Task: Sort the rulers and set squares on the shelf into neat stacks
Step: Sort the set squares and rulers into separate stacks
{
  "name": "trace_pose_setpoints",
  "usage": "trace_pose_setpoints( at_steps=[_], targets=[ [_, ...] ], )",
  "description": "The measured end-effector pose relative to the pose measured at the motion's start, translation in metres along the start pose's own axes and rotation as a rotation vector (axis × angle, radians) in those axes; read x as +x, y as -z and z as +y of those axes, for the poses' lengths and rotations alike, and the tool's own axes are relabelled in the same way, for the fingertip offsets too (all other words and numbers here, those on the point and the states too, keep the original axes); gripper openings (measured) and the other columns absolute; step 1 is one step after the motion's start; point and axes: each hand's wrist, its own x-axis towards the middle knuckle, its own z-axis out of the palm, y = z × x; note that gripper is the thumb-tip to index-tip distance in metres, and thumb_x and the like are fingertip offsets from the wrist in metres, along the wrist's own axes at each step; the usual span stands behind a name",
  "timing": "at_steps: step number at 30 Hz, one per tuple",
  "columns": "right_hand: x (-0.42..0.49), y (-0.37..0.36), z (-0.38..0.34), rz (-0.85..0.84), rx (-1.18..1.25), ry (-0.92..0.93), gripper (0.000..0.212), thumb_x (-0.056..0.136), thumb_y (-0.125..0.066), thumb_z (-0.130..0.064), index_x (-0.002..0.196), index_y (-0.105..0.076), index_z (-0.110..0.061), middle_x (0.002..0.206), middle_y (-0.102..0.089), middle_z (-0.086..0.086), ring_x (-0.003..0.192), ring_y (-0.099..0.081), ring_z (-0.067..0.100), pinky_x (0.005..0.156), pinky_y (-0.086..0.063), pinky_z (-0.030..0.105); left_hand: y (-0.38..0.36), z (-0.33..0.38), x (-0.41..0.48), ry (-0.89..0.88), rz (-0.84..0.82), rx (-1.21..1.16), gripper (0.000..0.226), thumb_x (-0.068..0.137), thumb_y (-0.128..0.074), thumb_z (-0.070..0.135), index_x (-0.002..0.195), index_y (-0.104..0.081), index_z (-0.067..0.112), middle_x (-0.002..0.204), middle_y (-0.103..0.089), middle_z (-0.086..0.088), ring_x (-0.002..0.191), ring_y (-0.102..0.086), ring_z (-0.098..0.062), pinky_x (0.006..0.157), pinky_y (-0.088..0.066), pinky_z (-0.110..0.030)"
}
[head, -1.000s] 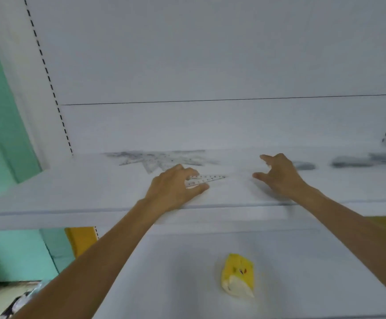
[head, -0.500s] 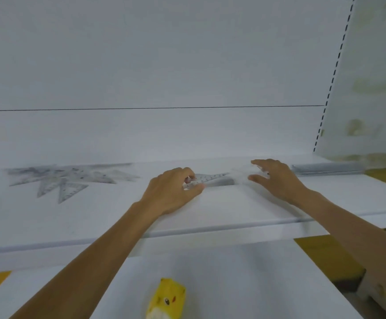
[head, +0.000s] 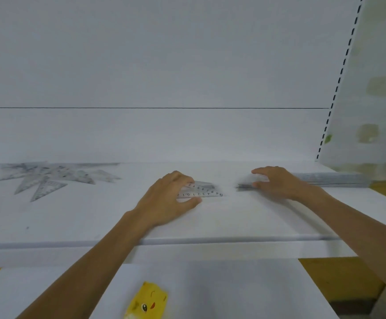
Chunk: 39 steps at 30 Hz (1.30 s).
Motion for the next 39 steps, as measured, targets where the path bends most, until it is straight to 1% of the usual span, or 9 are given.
trace_pose_setpoints(
  at_steps=[4, 9, 13, 16, 18, 22, 27, 35, 39],
  targets=[
    [0.006, -0.001, 0.001, -0.033, -0.115, 0.011, 0.042, 0.095, -0.046, -0.033, 0.131, -0.047, -0.012, 0.141, -0.046, 0.004, 0.129, -0.042, 0.021, 0.103, -0.026, 0.026, 0.004, -0.005, 0.005, 0.026, 0.026, -0.018, 0.047, 0.083, -0.056, 0.05, 0.123, -0.051, 0.026, 0.118, -0.049, 0.013, 0.106, -0.049, -0.006, 0.086, -0.037, -0.02],
    [0.004, -0.002, 0.003, 0.012, -0.066, -0.001, 0.042, 0.092, -0.051, -0.035, 0.127, -0.051, -0.011, 0.138, -0.048, 0.006, 0.128, -0.042, 0.022, 0.102, -0.027, 0.026, 0.005, -0.015, 0.016, 0.075, 0.041, -0.05, 0.048, 0.082, -0.059, 0.049, 0.124, -0.051, 0.027, 0.123, -0.048, 0.012, 0.111, -0.048, -0.005, 0.093, -0.037, -0.023],
    [-0.003, -0.004, -0.008, 0.09, -0.02, 0.016, 0.05, 0.091, -0.052, -0.033, 0.137, -0.041, -0.016, 0.147, -0.036, 0.002, 0.134, -0.032, 0.018, 0.107, -0.024, 0.026, 0.008, -0.024, 0.024, 0.097, 0.065, -0.088, 0.047, 0.082, -0.062, 0.045, 0.124, -0.052, 0.027, 0.122, -0.048, 0.012, 0.107, -0.046, -0.001, 0.087, -0.032, -0.016],
    [-0.022, -0.013, -0.034, 0.159, 0.044, 0.112, 0.044, 0.09, -0.052, -0.027, 0.133, -0.044, -0.019, 0.142, -0.041, -0.001, 0.129, -0.036, 0.017, 0.104, -0.027, 0.026, 0.007, -0.031, 0.029, 0.136, 0.087, -0.143, 0.045, 0.081, -0.063, 0.044, 0.122, -0.054, 0.028, 0.119, -0.05, 0.011, 0.109, -0.048, -0.005, 0.087, -0.034, -0.019],
    [-0.04, -0.02, -0.06, 0.134, 0.056, 0.201, 0.039, 0.091, -0.049, -0.03, 0.129, -0.047, -0.023, 0.135, -0.048, -0.003, 0.125, -0.041, 0.016, 0.102, -0.031, 0.027, 0.003, -0.033, 0.033, 0.167, 0.088, -0.157, 0.044, 0.081, -0.062, 0.044, 0.121, -0.055, 0.029, 0.12, -0.051, 0.011, 0.11, -0.049, -0.007, 0.088, -0.034, -0.021],
    [-0.059, -0.032, -0.098, 0.123, -0.092, 0.389, 0.029, 0.095, -0.036, -0.032, 0.117, -0.053, -0.024, 0.121, -0.055, -0.005, 0.113, -0.045, 0.016, 0.093, -0.04, 0.031, -0.006, -0.039, 0.038, 0.174, 0.044, -0.145, 0.043, 0.083, -0.06, 0.046, 0.122, -0.054, 0.028, 0.123, -0.05, 0.009, 0.113, -0.049, -0.009, 0.091, -0.034, -0.021],
    [-0.063, -0.033, -0.105, 0.138, 0.059, 0.324, 0.025, 0.094, -0.041, -0.031, 0.114, -0.055, -0.026, 0.12, -0.053, -0.008, 0.11, -0.044, 0.015, 0.094, -0.036, 0.029, -0.006, -0.045, 0.044, 0.187, -0.013, -0.138, 0.041, 0.081, -0.062, 0.04, 0.12, -0.055, 0.027, 0.123, -0.05, 0.006, 0.114, -0.047, -0.011, 0.093, -0.035, -0.024],
    [-0.066, -0.038, -0.106, 0.169, -0.005, 0.341, 0.027, 0.095, -0.037, -0.031, 0.115, -0.053, -0.024, 0.119, -0.053, -0.006, 0.105, -0.043, 0.016, 0.09, -0.036, 0.029, -0.02, -0.041, 0.048, 0.156, -0.071, -0.161, 0.037, 0.083, -0.061, 0.038, 0.117, -0.056, 0.027, 0.117, -0.054, 0.003, 0.108, -0.05, -0.011, 0.089, -0.036, -0.022],
    [-0.067, -0.038, -0.107, 0.161, 0.01, 0.338, 0.026, 0.095, -0.037, -0.03, 0.115, -0.054, -0.023, 0.118, -0.053, -0.005, 0.104, -0.043, 0.016, 0.089, -0.036, 0.029, -0.022, -0.044, 0.047, 0.137, -0.094, -0.164, 0.028, 0.084, -0.06, 0.032, 0.111, -0.057, 0.026, 0.114, -0.056, 0.005, 0.105, -0.051, -0.011, 0.089, -0.04, -0.025]
  ],
)
